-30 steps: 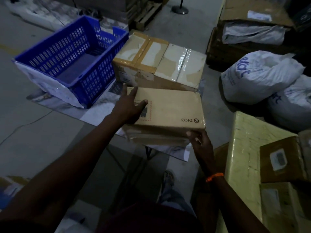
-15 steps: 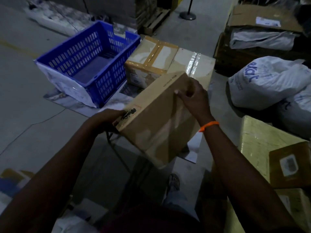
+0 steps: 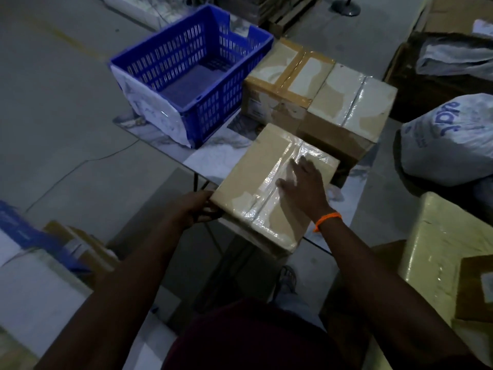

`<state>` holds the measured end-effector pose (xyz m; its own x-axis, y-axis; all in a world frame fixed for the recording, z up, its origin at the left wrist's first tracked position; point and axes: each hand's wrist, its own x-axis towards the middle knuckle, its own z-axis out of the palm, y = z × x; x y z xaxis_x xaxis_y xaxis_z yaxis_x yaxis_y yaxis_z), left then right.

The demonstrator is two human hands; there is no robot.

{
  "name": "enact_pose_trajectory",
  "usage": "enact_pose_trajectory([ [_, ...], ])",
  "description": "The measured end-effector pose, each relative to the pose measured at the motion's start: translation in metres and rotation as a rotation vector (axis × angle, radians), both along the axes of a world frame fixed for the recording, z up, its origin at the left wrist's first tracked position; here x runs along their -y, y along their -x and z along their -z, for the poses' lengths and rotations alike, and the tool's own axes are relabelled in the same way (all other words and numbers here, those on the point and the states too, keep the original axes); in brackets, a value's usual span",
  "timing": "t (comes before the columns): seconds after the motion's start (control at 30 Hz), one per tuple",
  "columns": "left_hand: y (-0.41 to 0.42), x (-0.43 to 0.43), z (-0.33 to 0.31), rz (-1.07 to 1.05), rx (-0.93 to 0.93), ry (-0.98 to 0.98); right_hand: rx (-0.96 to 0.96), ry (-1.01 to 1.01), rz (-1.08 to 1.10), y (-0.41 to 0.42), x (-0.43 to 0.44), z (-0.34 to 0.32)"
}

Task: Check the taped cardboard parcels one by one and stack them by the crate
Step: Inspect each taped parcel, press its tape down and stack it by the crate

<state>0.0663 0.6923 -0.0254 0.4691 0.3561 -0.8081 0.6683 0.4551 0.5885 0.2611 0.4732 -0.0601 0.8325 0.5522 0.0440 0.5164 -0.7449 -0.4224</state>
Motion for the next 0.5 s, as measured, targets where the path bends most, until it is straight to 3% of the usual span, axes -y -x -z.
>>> enact_pose_trajectory([
  [0.17, -0.002, 0.005, 0.009, 0.138, -0.013, -0.24, -0.171, -0.251, 0.29, 0.068, 0.063, 0.009],
  [0.23, 0.002, 0.01, 0.014, 0.168, 0.053, -0.318, -0.398, -0.393, 0.392, 0.096, 0.081, 0.007],
  [0.3, 0.008, 0.016, 0.019, 0.164, 0.147, -0.276, -0.613, -0.457, 0.342, 0.124, 0.086, -0.002],
  [0.4, 0.017, 0.017, 0.016, 0.2, 0.231, -0.271, -0.631, -0.537, 0.257, 0.148, 0.077, -0.015],
  [0.5, 0.02, 0.009, -0.005, 0.093, 0.279, -0.328, -0.581, -0.64, 0.223, 0.148, 0.061, -0.034],
])
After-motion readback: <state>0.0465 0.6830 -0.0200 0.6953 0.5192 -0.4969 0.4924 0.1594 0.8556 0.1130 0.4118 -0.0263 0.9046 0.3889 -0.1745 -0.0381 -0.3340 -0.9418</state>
